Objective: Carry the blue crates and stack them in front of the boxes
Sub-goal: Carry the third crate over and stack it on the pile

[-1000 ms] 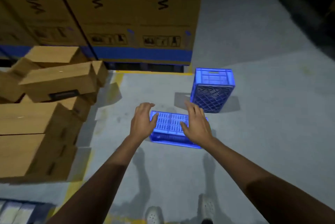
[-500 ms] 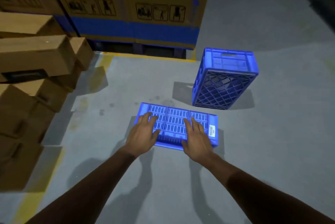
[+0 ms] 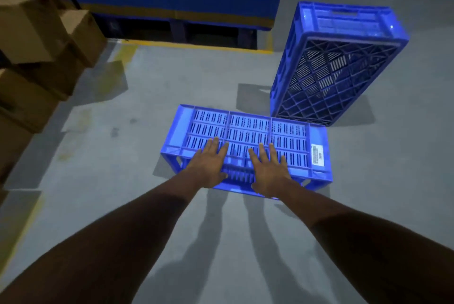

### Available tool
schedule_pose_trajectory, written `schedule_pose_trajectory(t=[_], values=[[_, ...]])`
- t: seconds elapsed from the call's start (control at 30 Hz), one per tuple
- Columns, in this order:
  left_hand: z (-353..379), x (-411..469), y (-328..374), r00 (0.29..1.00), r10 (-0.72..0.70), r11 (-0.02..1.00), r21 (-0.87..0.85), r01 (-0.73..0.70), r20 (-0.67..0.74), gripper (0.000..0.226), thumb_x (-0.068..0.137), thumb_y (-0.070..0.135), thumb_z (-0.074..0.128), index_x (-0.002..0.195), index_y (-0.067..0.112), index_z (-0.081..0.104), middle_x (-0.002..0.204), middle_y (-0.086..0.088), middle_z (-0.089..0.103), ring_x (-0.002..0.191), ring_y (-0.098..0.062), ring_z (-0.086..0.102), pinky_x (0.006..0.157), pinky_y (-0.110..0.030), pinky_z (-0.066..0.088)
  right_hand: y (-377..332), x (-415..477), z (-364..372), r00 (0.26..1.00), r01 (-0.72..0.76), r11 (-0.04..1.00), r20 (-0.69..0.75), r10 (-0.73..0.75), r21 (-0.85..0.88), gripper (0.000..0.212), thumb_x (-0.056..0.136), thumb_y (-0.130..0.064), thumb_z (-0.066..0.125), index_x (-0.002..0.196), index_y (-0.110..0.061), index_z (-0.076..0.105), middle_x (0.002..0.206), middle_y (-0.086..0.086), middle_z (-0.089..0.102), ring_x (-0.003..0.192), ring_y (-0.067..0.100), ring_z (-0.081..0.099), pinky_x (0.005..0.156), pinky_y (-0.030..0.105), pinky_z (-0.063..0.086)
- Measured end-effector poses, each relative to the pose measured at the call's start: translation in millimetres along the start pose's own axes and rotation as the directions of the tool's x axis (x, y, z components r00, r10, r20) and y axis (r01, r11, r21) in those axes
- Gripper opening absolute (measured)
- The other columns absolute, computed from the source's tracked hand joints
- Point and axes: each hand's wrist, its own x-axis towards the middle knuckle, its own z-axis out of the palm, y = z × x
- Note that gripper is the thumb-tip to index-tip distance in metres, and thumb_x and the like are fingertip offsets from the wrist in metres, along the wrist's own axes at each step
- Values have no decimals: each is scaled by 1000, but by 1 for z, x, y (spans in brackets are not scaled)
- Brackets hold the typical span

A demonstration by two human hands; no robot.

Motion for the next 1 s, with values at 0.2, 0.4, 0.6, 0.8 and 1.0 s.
schedule_pose_trajectory(t=[0.2,0.4,0.6,0.8,1.0], values=[[26,12,-8,997,-80,980,181,79,1,101,86,37,67,155,25,-6,161,-18,-4,149,-33,2,115,-50,22,5,10,26,999,-30,990,-33,26,-139,102,90,-26,59,151,-26,-23,161,11,-19,147,40,-8,115,61,13],[10,23,18,984,-131,941,296,163,-125,49,91,15,55,136,22,37,133,-23,46,121,-35,46,84,-41,48,1,12,17,992,-60,983,-121,39,-173,88,91,-24,59,154,-31,-3,158,10,6,139,39,16,100,56,36],[10,26,30,985,-29,881,461,107,-171,40,94,7,45,133,10,38,104,-7,69,101,-29,63,70,-31,43,-1,13,8,988,-97,992,-129,86,-76,84,84,-10,63,149,-33,15,149,8,16,133,40,21,96,59,38],[15,13,21,985,92,834,552,3,-145,55,94,2,39,148,2,24,110,-11,68,103,-34,62,67,-33,38,4,-6,14,960,-121,992,-258,109,-30,51,85,-3,59,130,-17,38,143,11,30,122,35,38,84,50,47],[6,-11,33,983,135,849,527,-50,-123,49,94,9,40,143,11,39,106,-9,69,101,-32,63,68,-34,43,12,-34,18,964,-113,990,-250,90,-82,43,83,1,57,122,-14,43,132,9,39,114,32,45,57,38,47]])
